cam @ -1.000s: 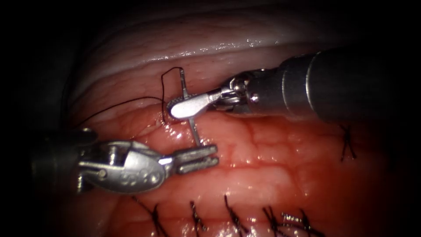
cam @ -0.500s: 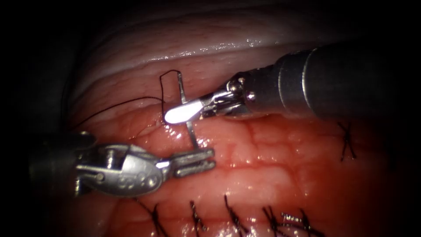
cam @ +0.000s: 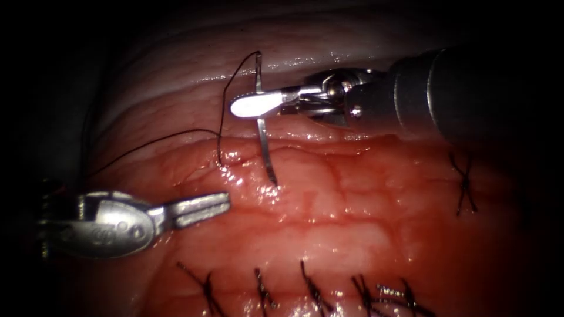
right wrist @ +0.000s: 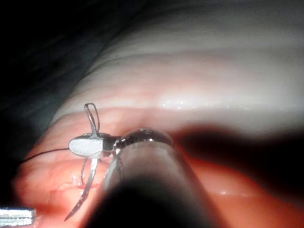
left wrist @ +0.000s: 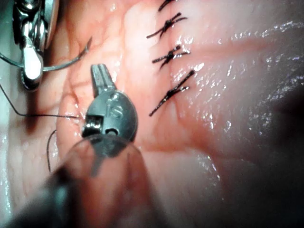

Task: Wound Closure
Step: Place left needle driver into wound to widen opening

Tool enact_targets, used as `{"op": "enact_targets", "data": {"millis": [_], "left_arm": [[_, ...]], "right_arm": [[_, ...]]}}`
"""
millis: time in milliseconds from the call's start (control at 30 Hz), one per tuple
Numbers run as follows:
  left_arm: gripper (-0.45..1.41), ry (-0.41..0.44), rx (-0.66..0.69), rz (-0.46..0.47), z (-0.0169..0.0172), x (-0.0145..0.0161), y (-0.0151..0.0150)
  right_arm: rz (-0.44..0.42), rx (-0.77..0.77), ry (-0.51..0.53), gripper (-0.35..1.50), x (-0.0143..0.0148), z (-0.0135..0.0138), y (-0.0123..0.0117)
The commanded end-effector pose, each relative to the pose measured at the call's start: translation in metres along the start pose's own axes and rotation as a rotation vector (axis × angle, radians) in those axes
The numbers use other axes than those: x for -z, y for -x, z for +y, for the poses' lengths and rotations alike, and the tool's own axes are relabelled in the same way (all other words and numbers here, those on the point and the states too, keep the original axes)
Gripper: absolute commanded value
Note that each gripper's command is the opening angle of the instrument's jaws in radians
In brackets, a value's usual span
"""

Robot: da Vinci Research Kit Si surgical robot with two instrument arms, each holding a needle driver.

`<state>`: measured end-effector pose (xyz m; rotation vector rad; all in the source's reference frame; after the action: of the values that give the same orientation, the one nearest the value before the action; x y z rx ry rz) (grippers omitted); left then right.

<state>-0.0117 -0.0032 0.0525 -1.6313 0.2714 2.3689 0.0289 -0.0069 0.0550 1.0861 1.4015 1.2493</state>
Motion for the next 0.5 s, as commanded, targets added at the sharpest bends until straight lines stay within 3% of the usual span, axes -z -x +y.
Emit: {"op": "enact_targets", "data": {"millis": [33, 300, 500], "left_arm": [[-0.45, -0.004, 0.013, -0.008, -0.0003, -0.0007, 0.0008], [-0.45, -0.048, 0.049, -0.083, -0.003, -0.0026, 0.005], [-0.45, 0.014, 0.04, -0.169, -0.0018, -0.0042, 0.0073]], "right_arm": [[0.002, 0.008, -0.005, -0.35, -0.0009, 0.0004, 0.0001], [0.002, 0.056, -0.005, -0.35, -0.0009, 0.0004, 0.0003], [0.002, 0.074, -0.005, -0.35, -0.0009, 0.0003, 0.0004]]}}
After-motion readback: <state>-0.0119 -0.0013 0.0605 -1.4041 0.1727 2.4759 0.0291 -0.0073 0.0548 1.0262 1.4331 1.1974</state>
